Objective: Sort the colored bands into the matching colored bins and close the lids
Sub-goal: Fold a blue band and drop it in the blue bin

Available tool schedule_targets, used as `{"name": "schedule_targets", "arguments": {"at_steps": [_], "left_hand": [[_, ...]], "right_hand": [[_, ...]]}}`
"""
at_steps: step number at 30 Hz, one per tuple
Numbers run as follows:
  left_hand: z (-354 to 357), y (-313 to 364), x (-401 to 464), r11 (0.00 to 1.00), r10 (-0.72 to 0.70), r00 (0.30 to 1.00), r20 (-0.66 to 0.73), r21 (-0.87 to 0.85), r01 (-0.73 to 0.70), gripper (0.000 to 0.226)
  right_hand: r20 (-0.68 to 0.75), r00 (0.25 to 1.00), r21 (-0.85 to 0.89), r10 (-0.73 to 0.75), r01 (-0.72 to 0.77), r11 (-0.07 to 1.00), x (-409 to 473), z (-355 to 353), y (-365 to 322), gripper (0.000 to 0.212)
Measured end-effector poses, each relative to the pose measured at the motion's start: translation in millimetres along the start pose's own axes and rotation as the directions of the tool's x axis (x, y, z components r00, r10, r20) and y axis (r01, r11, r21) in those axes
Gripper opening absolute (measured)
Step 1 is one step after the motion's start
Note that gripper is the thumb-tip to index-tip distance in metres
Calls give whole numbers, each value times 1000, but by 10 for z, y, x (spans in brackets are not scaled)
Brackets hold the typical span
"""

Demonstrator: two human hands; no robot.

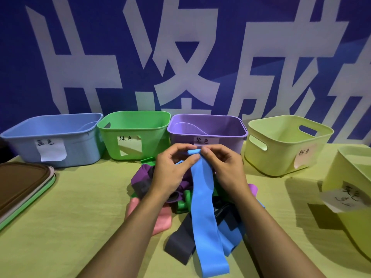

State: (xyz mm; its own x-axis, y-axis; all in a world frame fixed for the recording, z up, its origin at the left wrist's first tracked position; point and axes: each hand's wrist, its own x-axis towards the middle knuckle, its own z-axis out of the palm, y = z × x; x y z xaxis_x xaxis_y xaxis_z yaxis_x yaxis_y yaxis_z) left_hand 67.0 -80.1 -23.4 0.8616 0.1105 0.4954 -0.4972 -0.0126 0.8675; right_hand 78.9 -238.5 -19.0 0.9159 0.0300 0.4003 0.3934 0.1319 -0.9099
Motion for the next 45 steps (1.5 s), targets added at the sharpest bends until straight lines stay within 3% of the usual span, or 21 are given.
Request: {"name": "schedule_targets", "arguments": {"at_steps": [5, 9, 16, 22, 33, 38, 45], "left_hand": [[22, 36, -18, 996, -74, 997, -12, -45, 73, 16], [-4, 11, -24, 991, -135, 990, -31, 20, 136, 24], [9, 36, -23, 997, -75, 997, -36, -8, 75, 4], [16, 9, -31, 999, -43, 999, -22, -13, 43, 10], [-7, -27, -33, 997, -69, 998, -4, -25, 69, 20], [-32, -52, -54, 986, -160, 987, -12, 38, 160, 53], [-20, -7, -55, 990, -132, 991, -5, 50, 132, 31]], "right_hand": [[25, 999, 21, -33, 33, 999, -3, -9, 11, 12], [51, 998, -3, -43, 44, 999, -16, -9, 18, 17], [49, 993, -17, 105, -104, 994, -49, 31, -32, 27], [-36, 992, -46, 117, -119, 992, -39, 40, -55, 37], [58, 998, -43, 14, -12, 999, -29, -3, 29, 4], [82, 997, -77, 6, 0, 997, -40, -2, 23, 12], [83, 994, -45, 64, -60, 997, -59, -2, -13, 18]]}}
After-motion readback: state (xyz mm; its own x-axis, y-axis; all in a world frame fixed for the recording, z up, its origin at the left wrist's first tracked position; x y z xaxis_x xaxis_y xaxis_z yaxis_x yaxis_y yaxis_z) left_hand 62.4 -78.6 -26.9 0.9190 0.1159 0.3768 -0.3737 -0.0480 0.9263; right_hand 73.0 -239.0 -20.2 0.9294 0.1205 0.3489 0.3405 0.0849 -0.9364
